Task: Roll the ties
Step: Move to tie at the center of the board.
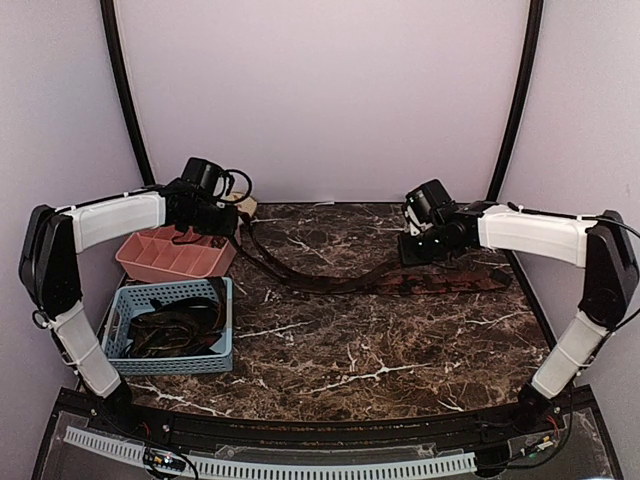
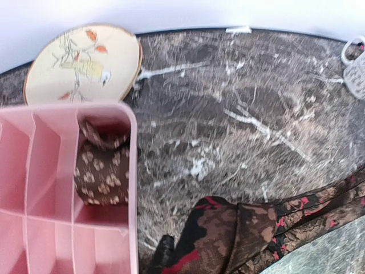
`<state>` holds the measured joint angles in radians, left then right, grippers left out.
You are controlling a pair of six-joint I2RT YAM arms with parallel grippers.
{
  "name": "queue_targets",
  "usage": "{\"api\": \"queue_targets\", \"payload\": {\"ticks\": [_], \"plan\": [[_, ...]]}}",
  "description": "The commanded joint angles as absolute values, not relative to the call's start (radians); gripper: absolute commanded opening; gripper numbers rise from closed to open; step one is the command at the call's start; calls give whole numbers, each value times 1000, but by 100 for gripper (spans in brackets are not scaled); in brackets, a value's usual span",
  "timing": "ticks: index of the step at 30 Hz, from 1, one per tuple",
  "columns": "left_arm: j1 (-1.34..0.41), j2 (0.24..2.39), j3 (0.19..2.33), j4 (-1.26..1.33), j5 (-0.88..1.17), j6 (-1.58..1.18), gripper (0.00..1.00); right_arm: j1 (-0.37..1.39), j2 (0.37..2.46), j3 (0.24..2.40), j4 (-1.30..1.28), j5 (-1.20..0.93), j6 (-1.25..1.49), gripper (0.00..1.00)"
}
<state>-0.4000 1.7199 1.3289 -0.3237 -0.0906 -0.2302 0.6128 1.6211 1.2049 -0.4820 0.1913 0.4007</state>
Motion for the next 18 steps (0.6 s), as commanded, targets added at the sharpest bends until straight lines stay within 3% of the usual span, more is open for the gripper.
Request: {"api": "queue_targets", "payload": {"ticks": [1, 5, 6, 8, 9, 11, 18], "plan": [[-320, 1758, 1396, -400, 1, -188, 7, 578, 1687, 1198, -404, 145, 339, 0], [-301, 1775, 1382, -418, 56, -177, 12, 567, 1757, 1190, -365, 108, 331, 0], [-300, 1769, 1374, -415, 69, -175, 20, 565, 1774, 1189, -355, 100, 329, 0], [-301, 1736, 1341, -367, 120, -154, 57, 562, 1813, 1187, -340, 83, 325, 0], [-300, 1713, 1325, -351, 138, -146, 69, 561, 1831, 1189, -335, 76, 320, 0], [-306, 1687, 1320, -323, 178, -113, 82, 556, 1860, 1193, -342, 76, 318, 0], [-449, 1757, 1397, -217, 445, 81, 91, 479, 1817, 1159, -289, -29, 348, 0]]}}
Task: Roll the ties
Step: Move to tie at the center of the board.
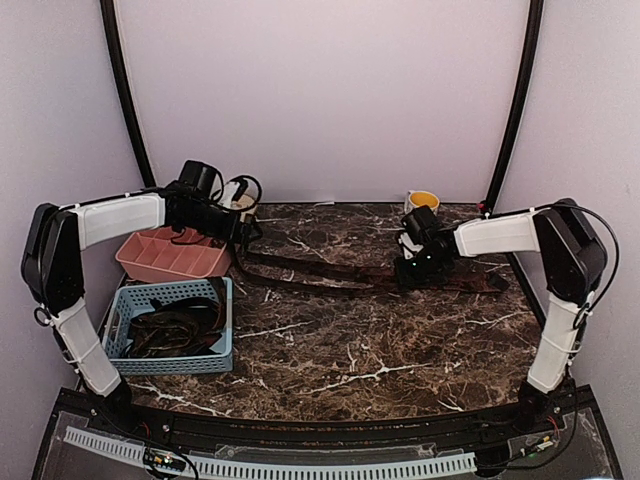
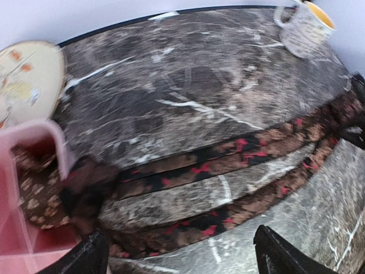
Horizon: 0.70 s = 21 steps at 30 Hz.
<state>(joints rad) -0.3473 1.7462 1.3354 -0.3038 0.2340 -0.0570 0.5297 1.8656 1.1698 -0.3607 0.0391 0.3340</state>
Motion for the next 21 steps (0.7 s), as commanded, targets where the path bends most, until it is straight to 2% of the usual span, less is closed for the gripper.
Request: {"api": "queue_targets", "payload": {"ticks": [1, 3, 6, 10, 15, 21], "plan": [[-479, 1806, 1435, -214, 449, 98, 91, 470, 1813, 1160, -285, -38, 349, 0], [-514, 1922, 1546, -222, 476, 83, 89, 455, 1815, 1165, -281, -60, 347, 0], [-522, 2120, 1735, -218, 527, -11, 80, 434, 1823, 1174, -262, -79, 342, 0], [-541, 2272, 1858, -172, 577, -81, 72, 407, 1876, 1196, -236, -127, 353, 0], [-555, 2403, 1949, -225, 546, -96, 61, 402, 1966, 1248, -254, -163, 357, 0], [-575, 2436, 1929, -335, 455, -63, 48, 403, 1990, 1216, -268, -174, 358, 0]]}}
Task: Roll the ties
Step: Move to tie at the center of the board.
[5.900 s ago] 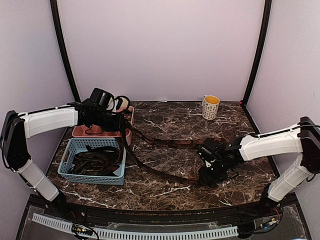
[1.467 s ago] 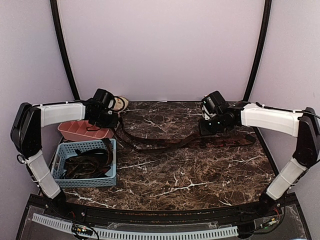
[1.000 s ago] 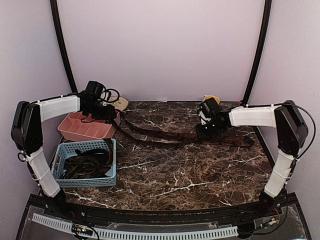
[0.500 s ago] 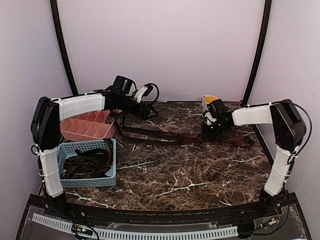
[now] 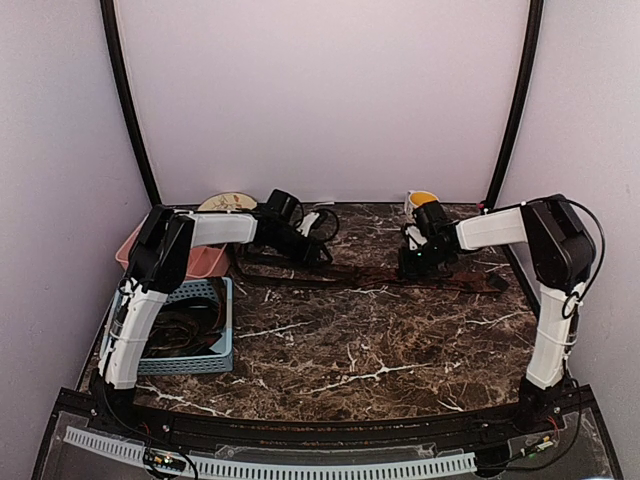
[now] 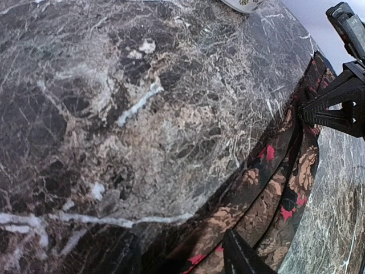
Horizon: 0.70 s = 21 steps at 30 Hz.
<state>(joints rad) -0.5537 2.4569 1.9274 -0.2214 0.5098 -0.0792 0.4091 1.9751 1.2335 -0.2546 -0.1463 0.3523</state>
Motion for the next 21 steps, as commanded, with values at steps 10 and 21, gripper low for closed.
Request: {"api": "queue_targets", "payload": {"ticks": [10, 21], "plan": [[-600, 2158, 1430, -285, 372, -110, 36, 463, 1866, 920, -225, -262, 404, 0], [-651, 1758, 1059, 39, 470, -67, 52, 622, 1668, 798, -166, -300, 493, 0]]}}
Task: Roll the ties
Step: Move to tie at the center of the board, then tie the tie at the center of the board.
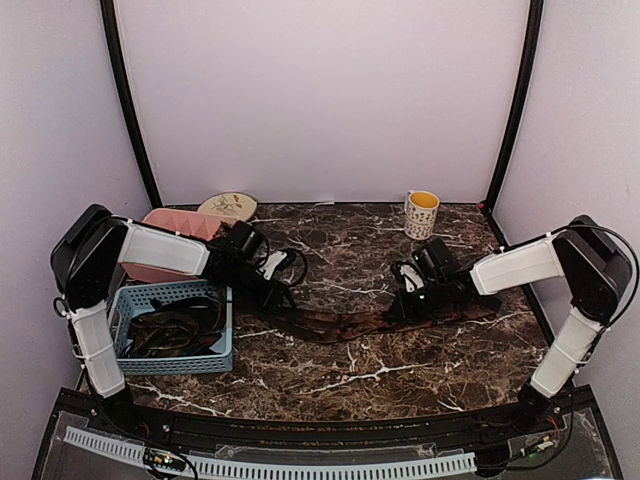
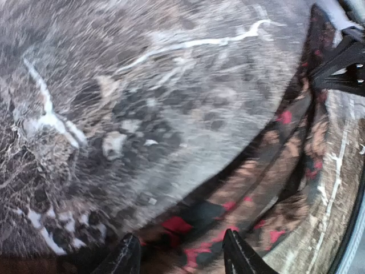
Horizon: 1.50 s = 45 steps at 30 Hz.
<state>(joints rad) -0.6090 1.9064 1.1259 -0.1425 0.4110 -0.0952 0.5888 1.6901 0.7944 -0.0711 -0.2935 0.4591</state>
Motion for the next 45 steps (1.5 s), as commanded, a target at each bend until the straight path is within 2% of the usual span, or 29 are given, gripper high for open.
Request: {"api": "queue_targets", "payload": {"ticks": [1, 6, 15, 16, 21, 24, 28, 39, 45], "plan": [[-671, 1745, 1060, 72, 473, -45, 55, 621, 1657, 815, -170, -296, 491, 0], [-771, 1826, 1156, 113, 463, 52, 60, 620, 1622, 879, -226, -281, 467, 0], [-895, 2008, 1273, 236, 525, 93, 60, 620, 1635, 816, -185, -356, 522, 0], [-903, 2027, 1285, 236, 528, 92, 60, 619, 1632, 816, -192, -348, 525, 2], [-937, 2084, 1296, 269, 536, 92, 60, 581, 1538, 804, -212, -344, 541, 36], [-950, 2102, 1304, 277, 530, 95, 60, 544, 1468, 780, -223, -363, 550, 41], [-962, 2130, 1328, 259, 528, 115, 57, 499, 1403, 727, -255, -360, 554, 37], [-989, 2230, 1447, 135, 477, 189, 47, 436, 1482, 686, -261, -317, 520, 5], [-992, 2218, 1477, 50, 448, 209, 26, 435, 1508, 654, -243, -325, 511, 3]]}}
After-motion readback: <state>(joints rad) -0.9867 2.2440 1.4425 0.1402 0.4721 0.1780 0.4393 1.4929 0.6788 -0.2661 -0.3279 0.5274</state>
